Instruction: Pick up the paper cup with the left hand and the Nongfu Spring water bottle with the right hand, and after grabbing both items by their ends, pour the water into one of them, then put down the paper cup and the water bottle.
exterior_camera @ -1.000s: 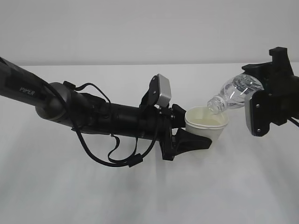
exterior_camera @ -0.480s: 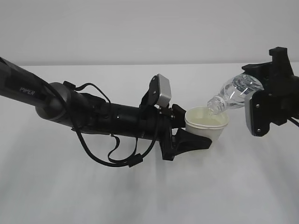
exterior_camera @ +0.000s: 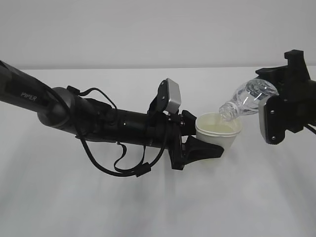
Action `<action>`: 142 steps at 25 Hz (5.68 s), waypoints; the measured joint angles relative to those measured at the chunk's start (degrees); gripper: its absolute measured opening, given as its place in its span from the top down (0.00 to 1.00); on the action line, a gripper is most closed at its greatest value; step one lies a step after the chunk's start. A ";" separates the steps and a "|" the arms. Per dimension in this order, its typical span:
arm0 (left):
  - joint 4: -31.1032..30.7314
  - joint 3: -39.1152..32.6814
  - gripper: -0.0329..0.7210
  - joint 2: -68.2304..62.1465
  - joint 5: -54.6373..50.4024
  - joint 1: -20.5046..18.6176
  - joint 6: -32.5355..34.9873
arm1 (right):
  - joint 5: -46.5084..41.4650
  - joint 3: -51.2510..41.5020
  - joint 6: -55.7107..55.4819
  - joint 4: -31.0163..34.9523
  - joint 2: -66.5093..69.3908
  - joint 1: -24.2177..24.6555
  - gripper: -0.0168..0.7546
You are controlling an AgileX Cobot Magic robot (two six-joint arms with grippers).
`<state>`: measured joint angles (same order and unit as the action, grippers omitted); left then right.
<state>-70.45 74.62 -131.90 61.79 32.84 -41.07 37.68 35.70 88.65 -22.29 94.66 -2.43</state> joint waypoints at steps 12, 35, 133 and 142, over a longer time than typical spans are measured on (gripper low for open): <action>-0.10 0.00 0.36 0.00 0.00 0.00 0.00 | -0.09 0.00 -1.23 0.13 0.00 0.00 0.45; 1.15 0.00 0.36 0.00 0.00 0.00 0.00 | -0.09 -0.10 -18.91 1.59 0.00 0.00 0.45; 4.18 0.00 0.36 0.00 -2.63 0.00 1.90 | 23.55 -0.70 -84.65 17.60 21.23 0.00 0.45; 4.18 0.00 0.36 0.00 -2.72 0.00 1.90 | 26.31 -0.60 -84.65 17.73 26.36 0.00 0.45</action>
<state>-66.27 74.62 -131.90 59.07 32.84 -39.18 63.99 35.10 4.00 -4.56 121.02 -2.43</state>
